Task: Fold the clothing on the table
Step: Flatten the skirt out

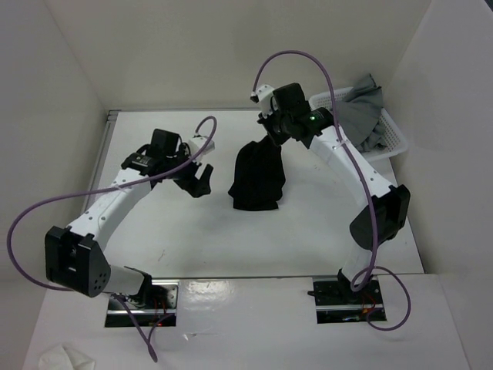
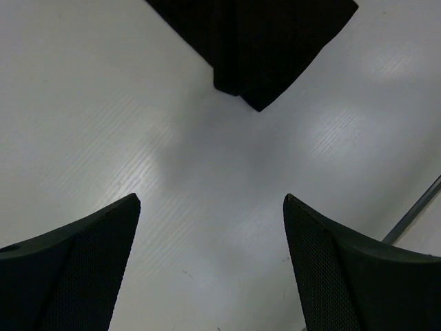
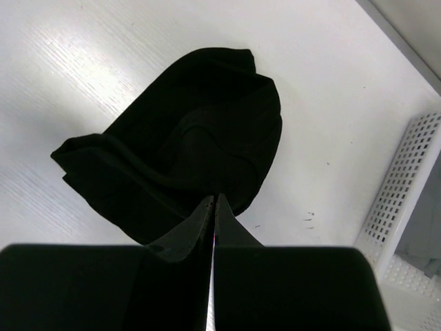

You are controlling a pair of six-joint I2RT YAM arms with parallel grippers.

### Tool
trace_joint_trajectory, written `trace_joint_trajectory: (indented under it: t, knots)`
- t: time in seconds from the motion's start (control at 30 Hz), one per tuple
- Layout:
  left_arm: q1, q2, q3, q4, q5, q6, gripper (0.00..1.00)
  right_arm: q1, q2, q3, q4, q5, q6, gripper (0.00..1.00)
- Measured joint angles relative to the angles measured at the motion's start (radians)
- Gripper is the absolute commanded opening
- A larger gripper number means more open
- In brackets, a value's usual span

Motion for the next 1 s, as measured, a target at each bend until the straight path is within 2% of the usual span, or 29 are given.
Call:
trace_joint_trajectory:
  t: [0.1,0.17,0.43,0.6,0.8,1.0]
  knots:
    - [-0.071,0.024,-0.025,0.08,-0.01,0.0,0.88,-0.005,0.021,0.003,-0.005,-0.008,0.0,0.0]
    - [-0.114,0.057,-0.039,0.118,-0.013,0.001,0.84,-0.009,0.031,0.004,-0.006,-0.013,0.0,0.0]
    - [-0.2,0.209,-0.045,0.214,-0.023,-0.003,0.84,-0.077,0.035,0.015,-0.023,-0.064,-0.001,0.0]
    - [-0.222,0.261,-0.045,0.296,-0.044,-0.033,0.79,-0.135,0.034,0.017,-0.035,-0.089,0.0,0.0]
    - [-0.221,0.318,-0.044,0.367,-0.069,-0.064,0.72,-0.134,0.008,0.005,-0.047,-0.117,-0.002,0.0]
    - [-0.221,0.369,0.005,0.394,-0.092,-0.084,0.69,-0.133,-0.024,0.001,-0.054,-0.152,-0.008,0.0]
